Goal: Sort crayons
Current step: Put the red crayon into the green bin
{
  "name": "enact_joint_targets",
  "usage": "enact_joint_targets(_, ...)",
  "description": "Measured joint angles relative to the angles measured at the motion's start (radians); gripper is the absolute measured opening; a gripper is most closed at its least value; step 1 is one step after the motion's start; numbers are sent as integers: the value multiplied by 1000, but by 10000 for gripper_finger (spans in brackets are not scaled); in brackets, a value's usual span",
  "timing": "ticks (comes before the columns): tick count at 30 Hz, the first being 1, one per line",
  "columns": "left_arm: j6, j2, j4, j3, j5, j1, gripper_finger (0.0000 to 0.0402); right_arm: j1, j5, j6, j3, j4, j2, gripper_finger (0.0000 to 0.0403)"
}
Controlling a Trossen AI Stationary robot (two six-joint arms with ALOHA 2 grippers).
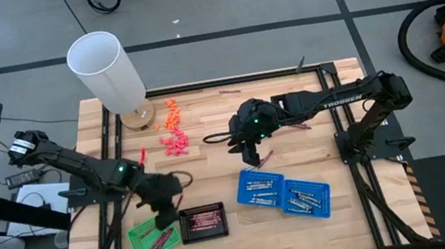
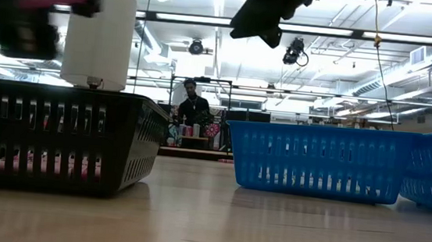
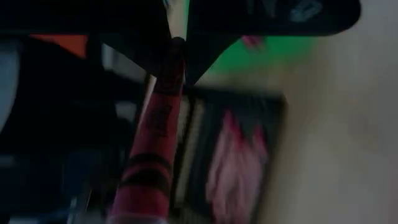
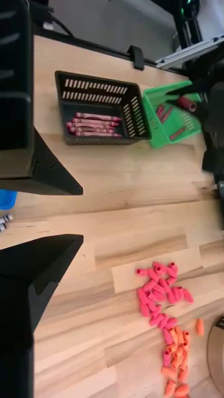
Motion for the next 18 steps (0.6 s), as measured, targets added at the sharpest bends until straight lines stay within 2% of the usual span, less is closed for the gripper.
enact_joint_targets(2, -65, 0, -39, 0, 40, -41, 40, 0, 0, -1, 0, -1, 0, 119)
enact_joint_targets(5, -124, 0, -105, 0, 45, -121, 40, 0, 4, -6, 0, -1, 0, 119)
enact_joint_targets(12, -218, 0, -169, 0, -60, -298, 40, 0, 7, -11, 0, 11, 0, 119)
enact_joint_targets(18, -256, 0, -169, 0, -126, -364, 40, 0, 7, -15, 0, 23, 0, 119)
